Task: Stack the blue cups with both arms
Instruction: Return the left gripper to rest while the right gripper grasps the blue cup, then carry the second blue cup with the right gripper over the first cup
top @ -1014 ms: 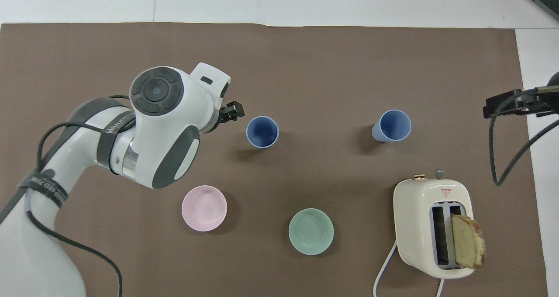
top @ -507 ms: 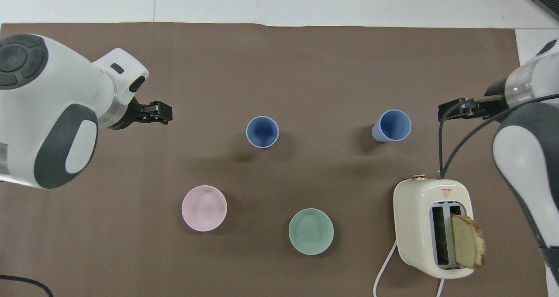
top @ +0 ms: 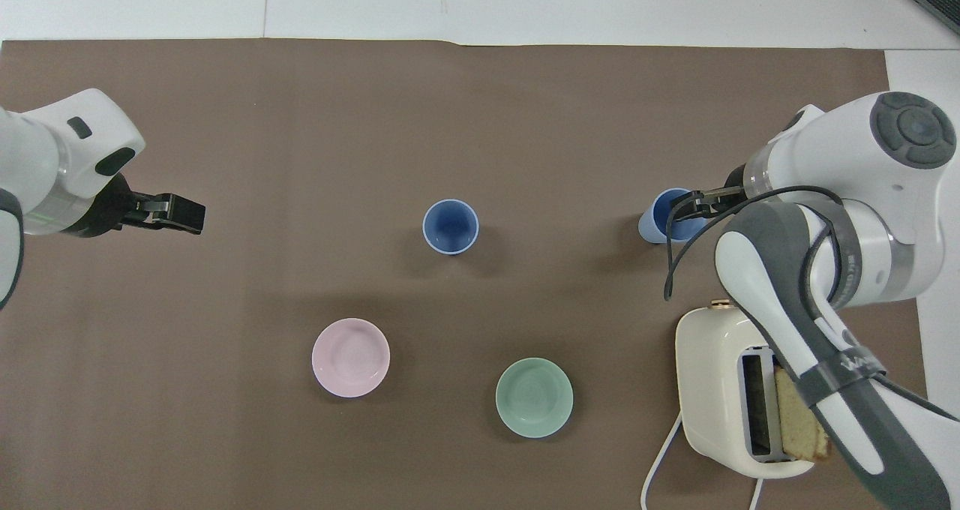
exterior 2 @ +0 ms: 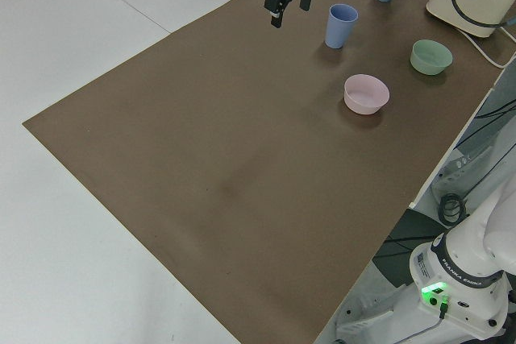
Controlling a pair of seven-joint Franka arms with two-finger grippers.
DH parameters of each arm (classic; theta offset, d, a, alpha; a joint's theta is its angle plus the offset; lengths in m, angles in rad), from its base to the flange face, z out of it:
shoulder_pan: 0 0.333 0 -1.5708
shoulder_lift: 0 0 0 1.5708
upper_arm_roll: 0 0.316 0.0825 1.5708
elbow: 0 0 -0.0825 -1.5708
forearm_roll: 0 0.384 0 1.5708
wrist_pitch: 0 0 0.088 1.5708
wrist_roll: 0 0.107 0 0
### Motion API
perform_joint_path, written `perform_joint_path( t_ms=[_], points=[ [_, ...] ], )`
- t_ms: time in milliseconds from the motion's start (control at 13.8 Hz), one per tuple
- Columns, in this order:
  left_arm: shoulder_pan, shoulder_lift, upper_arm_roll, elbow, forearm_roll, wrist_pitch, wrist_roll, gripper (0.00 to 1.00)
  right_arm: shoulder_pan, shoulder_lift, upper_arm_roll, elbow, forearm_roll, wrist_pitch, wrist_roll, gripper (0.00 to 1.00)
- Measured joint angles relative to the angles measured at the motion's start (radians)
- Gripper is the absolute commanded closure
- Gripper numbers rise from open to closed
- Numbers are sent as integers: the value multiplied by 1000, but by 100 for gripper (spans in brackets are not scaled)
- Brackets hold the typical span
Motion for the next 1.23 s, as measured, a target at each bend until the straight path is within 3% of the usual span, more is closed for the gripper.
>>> perform_joint_path(
  t_ms=[579,652,724,869,941,1231],
  points=[
    [54,-112,11,12,-1,-99,121,0,-15,47,-6,-49,0,84,0,0],
    [54,-118,11,31,-1,-119,123,0,-15,55,-5,-51,0,95,-4,10],
    [54,-121,7,61,-2,-149,124,0,-15,63,-5,-52,0,109,-23,42],
    [54,-123,2,119,-16,-196,123,0,-15,70,-6,-53,0,121,-49,93],
    [54,-123,2,140,-28,-211,123,0,-15,70,-5,-53,0,121,-54,100],
    [54,-124,8,197,-42,-258,122,0,-15,70,-5,-52,0,124,-56,100]
  ],
)
